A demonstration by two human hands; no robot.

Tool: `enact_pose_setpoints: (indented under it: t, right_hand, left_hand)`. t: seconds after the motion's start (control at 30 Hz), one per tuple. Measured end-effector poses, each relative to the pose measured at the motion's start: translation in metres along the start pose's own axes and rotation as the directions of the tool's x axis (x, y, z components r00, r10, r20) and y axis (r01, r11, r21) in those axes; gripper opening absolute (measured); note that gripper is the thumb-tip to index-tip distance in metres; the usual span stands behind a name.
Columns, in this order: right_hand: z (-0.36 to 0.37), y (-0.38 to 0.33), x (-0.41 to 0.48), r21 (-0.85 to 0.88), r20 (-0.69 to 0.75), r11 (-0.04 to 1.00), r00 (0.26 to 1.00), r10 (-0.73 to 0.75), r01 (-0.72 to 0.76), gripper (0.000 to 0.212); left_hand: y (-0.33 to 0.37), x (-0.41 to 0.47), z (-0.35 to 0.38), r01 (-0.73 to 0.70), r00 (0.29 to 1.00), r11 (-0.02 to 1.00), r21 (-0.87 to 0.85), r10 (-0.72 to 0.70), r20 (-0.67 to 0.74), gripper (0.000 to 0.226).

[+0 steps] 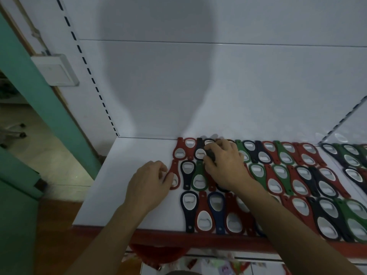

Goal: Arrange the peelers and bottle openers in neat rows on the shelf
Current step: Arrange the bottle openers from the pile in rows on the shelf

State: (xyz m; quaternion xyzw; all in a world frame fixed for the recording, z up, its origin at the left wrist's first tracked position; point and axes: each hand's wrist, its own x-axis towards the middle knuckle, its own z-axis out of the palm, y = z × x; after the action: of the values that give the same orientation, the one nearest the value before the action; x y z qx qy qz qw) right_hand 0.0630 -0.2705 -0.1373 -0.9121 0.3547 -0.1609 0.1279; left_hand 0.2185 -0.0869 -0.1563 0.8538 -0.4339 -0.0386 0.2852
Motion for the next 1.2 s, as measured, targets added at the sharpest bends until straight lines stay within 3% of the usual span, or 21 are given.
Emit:
enact_pose_setpoints:
  t: [0.17,0.3,0.77,1.2]
  right_hand:
    - [0.011,0.012,-0.016,-0.106,0.146,0.992,0.986,0.077,-0.061,0.055]
    - [0.021,0.013,-0.027,-0.152,0.137,0.987,0.988,0.07,-0.049,0.057]
    - [0.025,0.016,-0.03,-0.19,0.1,0.981,0.993,0.067,-0.047,0.061]
    - [0.022,0.013,-0.028,-0.222,0.112,0.974,0.991,0.074,-0.047,0.059]
  left_hand:
    - [-0.006,-0.002,-0.004,-0.116,0.976,0.992,-0.047,0.123,0.18,0.049]
    - [-0.007,-0.002,-0.011,-0.133,0.948,0.989,-0.06,0.145,0.285,0.055]
    - [-0.008,0.008,-0.01,-0.162,0.947,0.982,-0.099,0.183,0.264,0.031]
    - [-0.013,0.008,-0.004,-0.253,0.936,0.964,-0.084,0.266,0.231,0.025]
